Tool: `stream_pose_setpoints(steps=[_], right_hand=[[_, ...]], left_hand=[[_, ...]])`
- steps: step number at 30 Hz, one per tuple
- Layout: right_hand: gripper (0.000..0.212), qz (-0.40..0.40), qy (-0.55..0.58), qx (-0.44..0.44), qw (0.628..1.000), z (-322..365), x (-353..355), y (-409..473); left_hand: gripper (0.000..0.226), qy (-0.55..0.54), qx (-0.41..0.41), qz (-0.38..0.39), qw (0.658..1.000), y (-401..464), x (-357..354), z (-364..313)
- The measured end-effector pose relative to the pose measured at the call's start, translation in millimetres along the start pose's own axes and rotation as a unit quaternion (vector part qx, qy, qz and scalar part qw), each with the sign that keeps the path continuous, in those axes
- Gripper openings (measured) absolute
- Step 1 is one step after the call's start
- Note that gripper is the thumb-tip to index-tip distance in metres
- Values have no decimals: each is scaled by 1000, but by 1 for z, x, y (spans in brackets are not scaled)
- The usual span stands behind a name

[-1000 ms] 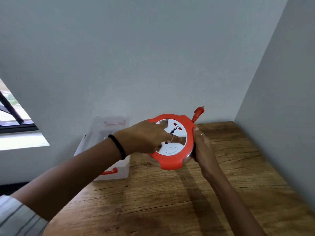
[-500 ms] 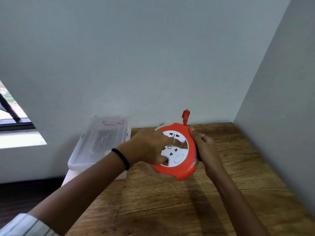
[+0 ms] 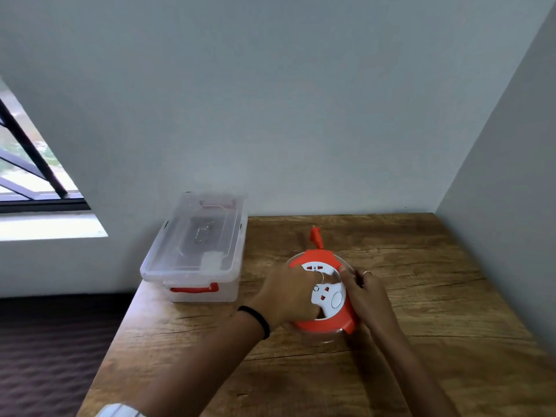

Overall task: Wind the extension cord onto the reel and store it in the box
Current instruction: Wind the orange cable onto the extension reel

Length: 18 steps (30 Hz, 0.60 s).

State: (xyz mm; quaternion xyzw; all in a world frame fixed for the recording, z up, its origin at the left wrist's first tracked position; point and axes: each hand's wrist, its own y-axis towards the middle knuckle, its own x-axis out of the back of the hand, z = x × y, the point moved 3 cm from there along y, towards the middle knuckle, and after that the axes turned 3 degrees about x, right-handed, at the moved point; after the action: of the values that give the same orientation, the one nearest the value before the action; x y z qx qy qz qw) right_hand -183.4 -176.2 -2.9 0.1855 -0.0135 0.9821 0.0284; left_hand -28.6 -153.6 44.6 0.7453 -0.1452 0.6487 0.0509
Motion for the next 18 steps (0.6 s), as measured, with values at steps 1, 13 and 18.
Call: stream_pose_setpoints(steps=[1,13,18], right_hand=[[25,-6,-15,4,1000,-4,0,1],[25,1,-125,38,991,-21,-10,17],[27,16,-160,29,987,-26,-12,27]], left_hand=[[62,-5,9,5,1000,1,-5,-1],[59,-89,48,-17,995,7,-26,-13],[66,-53,87,14,995,8,-28,-14]])
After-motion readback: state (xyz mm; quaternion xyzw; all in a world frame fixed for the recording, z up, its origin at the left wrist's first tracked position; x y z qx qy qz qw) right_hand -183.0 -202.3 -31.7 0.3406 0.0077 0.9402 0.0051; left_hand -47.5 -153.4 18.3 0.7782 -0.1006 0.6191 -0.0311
